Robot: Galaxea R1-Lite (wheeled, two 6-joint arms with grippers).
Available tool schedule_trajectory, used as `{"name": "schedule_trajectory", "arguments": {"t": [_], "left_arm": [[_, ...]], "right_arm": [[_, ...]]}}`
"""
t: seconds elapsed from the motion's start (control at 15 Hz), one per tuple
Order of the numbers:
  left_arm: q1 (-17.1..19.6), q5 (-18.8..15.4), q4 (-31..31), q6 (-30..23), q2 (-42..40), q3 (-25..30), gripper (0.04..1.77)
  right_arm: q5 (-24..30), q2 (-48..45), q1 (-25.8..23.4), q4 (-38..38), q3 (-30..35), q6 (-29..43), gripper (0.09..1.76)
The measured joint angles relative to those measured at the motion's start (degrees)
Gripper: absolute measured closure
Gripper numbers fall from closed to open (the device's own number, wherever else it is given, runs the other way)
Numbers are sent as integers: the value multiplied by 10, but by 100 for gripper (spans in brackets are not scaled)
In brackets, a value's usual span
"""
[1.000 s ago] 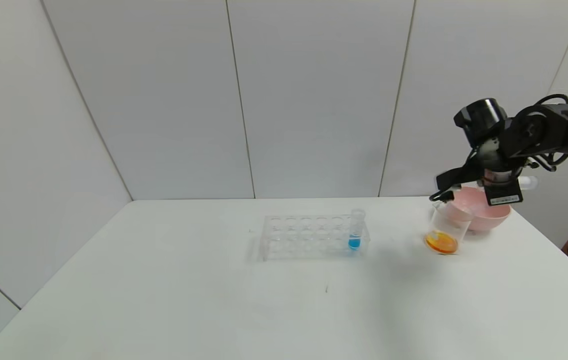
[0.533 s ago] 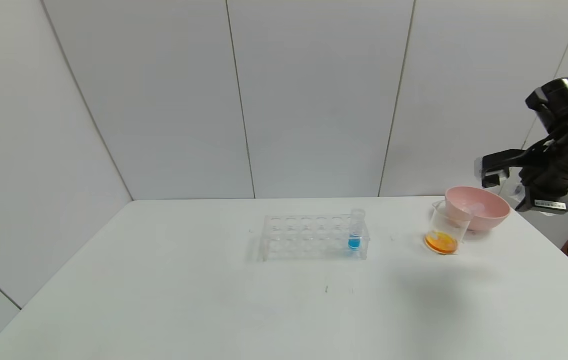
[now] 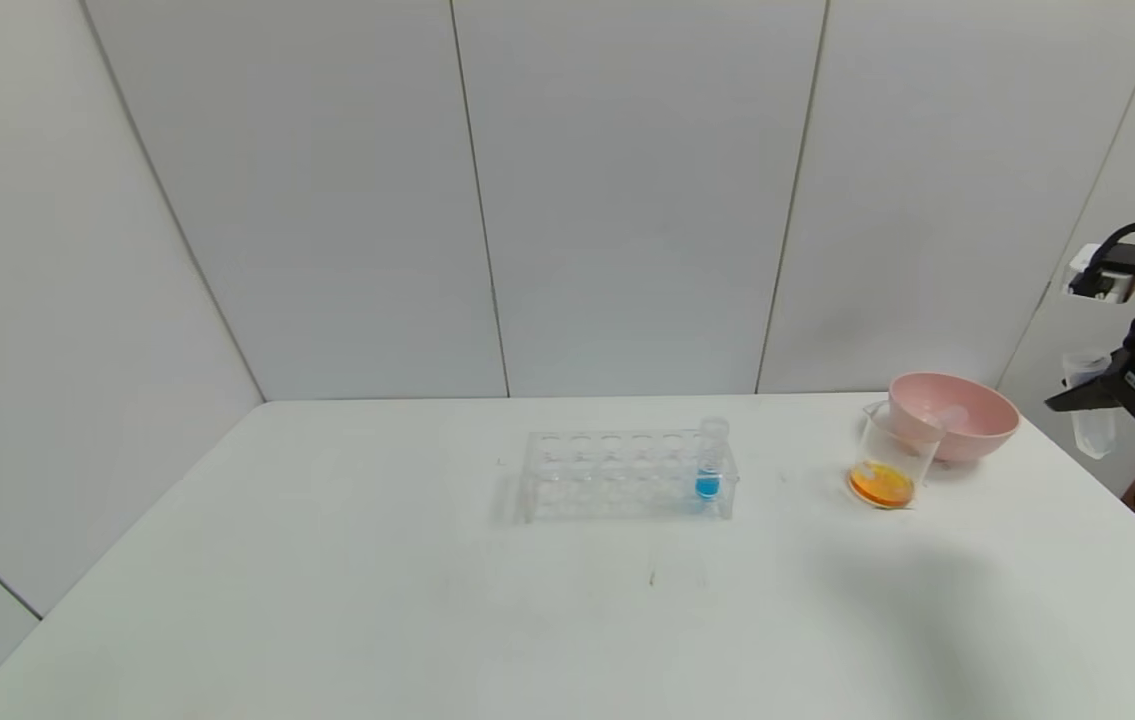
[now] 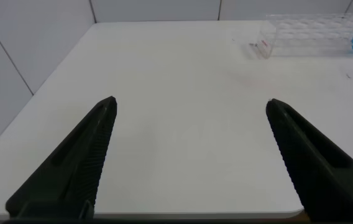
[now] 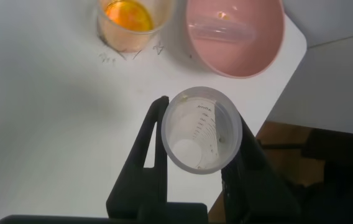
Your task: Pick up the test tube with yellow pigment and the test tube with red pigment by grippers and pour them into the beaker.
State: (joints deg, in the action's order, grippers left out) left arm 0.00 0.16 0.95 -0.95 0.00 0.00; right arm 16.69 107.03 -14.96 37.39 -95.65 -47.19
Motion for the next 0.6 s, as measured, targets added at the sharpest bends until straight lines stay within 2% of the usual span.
{"name": "schedule_trajectory", "arguments": {"t": [0.13,0.27,0.4,0.6], "left_arm": [[0,0,0,0,0,0,9],[0,0,0,0,0,0,9],[0,0,0,0,0,0,9],[0,0,0,0,0,0,9]], "right_arm": [[14,-17,-23,-174,91,51,130],[24,-31,-42,-345,186,159,130],[24,-39,-49,-431,242,276,130],[15,-39,-39,-553,291,389,130]]}}
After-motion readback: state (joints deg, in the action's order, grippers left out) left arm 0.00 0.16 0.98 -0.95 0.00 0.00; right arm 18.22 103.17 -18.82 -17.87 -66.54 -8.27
